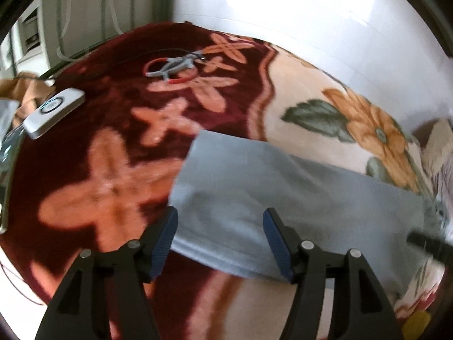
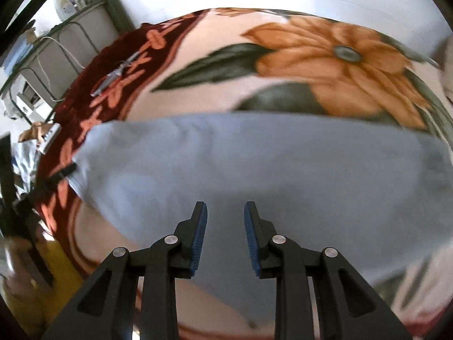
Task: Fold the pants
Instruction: 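Grasp the pants edge with the left gripper and lift it, then fold the held edge over the pants with the left gripper and open it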
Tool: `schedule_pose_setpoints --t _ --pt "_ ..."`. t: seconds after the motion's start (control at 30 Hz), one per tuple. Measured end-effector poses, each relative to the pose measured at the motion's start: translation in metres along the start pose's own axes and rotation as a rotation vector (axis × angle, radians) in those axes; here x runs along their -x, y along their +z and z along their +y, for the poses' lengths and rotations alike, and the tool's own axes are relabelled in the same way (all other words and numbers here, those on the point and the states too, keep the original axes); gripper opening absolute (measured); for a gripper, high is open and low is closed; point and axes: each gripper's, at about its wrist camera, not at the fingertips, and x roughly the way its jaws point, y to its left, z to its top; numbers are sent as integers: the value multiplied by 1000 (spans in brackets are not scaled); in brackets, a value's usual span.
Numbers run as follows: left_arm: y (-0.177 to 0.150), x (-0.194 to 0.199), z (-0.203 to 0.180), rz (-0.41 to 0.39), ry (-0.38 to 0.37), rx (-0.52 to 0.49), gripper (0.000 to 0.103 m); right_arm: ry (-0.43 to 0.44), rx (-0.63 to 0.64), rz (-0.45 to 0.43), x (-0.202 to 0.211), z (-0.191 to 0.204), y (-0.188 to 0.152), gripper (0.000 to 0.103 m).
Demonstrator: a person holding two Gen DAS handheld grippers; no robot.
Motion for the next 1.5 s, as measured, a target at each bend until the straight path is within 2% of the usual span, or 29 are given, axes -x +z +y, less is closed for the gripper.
schedule_pose_setpoints --t 0.07,0.13,0.23,0.3,0.5,0.73,0.93,1.0,1.07,1.17,1.2,1.23,1.27,1.4,1.5 --pt "0 6 8 8 -9 29 73 -39 -8 -6 6 -12 -21 33" --pt "-1 8 12 23 3 45 74 -82 -10 15 1 -21 -37 33" --pt "-3 3 18 64 34 83 74 -80 -46 58 -11 -33 -51 33" --pt "-6 -1 20 86 60 97 74 -71 -58 40 -16 -37 -58 35" --pt "-15 -13 28 133 69 169 74 -49 -68 -13 -22 -39 -67 42" --pt "-16 -19 26 132 33 197 73 -31 -58 -46 -23 -38 -71 44" --pt "-14 -24 25 121 45 239 72 -30 -52 -59 -22 -37 -72 45" --pt "-13 -24 21 122 76 237 69 -23 -54 -67 -19 -37 -73 45" --pt "-13 -23 13 117 95 216 61 -13 -63 -72 -15 -37 -74 45" --pt "-12 -26 9 112 81 206 53 3 -96 -49 -10 -39 -71 45" --pt "-11 -26 10 110 72 211 47 14 -119 -36 -8 -41 -68 45" --pt "-10 -24 12 100 44 222 22 38 -148 -30 -4 -44 -66 45" --pt "-9 -21 14 93 -27 244 12 55 -160 -34 -1 -45 -65 45" --pt "-5 -6 17 42 -91 275 11 61 -150 -63 12 -49 -64 45" --pt "3 9 11 -2 -120 256 11 54 -158 -74 16 -54 -66 45"
